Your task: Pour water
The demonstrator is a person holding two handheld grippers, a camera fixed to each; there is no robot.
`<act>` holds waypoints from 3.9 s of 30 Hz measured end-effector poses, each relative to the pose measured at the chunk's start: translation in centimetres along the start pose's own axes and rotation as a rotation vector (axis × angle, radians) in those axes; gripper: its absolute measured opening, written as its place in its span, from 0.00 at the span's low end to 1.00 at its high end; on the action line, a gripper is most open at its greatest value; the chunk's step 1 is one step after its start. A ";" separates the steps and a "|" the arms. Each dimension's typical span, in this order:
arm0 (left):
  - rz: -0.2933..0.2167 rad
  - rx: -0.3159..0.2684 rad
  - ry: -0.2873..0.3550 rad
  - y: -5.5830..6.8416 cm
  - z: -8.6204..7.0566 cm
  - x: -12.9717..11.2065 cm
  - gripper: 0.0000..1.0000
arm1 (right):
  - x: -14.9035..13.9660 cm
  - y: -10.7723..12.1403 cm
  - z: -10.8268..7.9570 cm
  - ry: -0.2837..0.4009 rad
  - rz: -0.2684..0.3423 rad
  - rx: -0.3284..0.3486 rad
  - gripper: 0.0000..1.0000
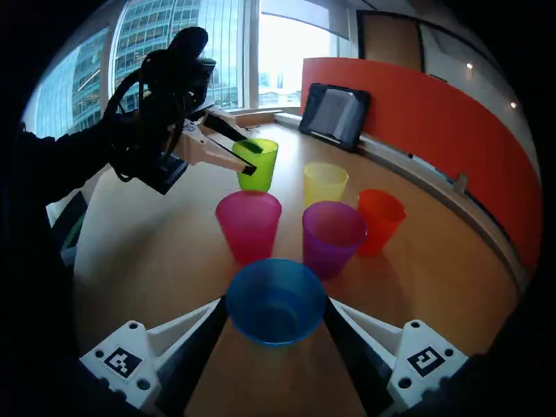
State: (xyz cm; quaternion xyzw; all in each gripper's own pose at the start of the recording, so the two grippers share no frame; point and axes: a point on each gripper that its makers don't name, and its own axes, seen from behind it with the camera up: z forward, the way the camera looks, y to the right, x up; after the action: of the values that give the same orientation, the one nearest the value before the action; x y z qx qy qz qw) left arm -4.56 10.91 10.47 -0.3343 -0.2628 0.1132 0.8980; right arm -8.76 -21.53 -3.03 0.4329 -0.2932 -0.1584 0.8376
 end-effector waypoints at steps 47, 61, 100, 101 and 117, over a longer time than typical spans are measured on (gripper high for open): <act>-0.021 0.019 0.258 3.5 -8.6 6.9 0.86 | 8.5 0.1 -7.3 0.280 -0.009 -0.086 0.92; -0.017 0.004 0.354 5.7 -10.7 9.9 0.86 | 12.9 0.8 -10.2 0.431 0.008 -0.130 0.92; 0.007 -0.048 0.511 10.1 -12.8 13.0 0.86 | 16.6 1.5 -12.8 0.514 -0.028 -0.134 0.92; 0.007 -0.048 0.512 10.2 -12.8 12.9 0.86 | 16.7 1.5 -12.9 0.515 -0.031 -0.135 0.92; 0.032 -0.061 0.518 11.6 -13.1 12.2 0.86 | 19.3 1.9 -13.9 0.521 -0.131 -0.152 0.92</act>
State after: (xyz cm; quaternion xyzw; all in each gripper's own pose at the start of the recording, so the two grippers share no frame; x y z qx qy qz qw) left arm 12.48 17.16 -0.70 -0.3830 -0.0222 0.0301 0.9230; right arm 15.00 -21.70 -0.93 0.4132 -0.0267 -0.1171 0.9027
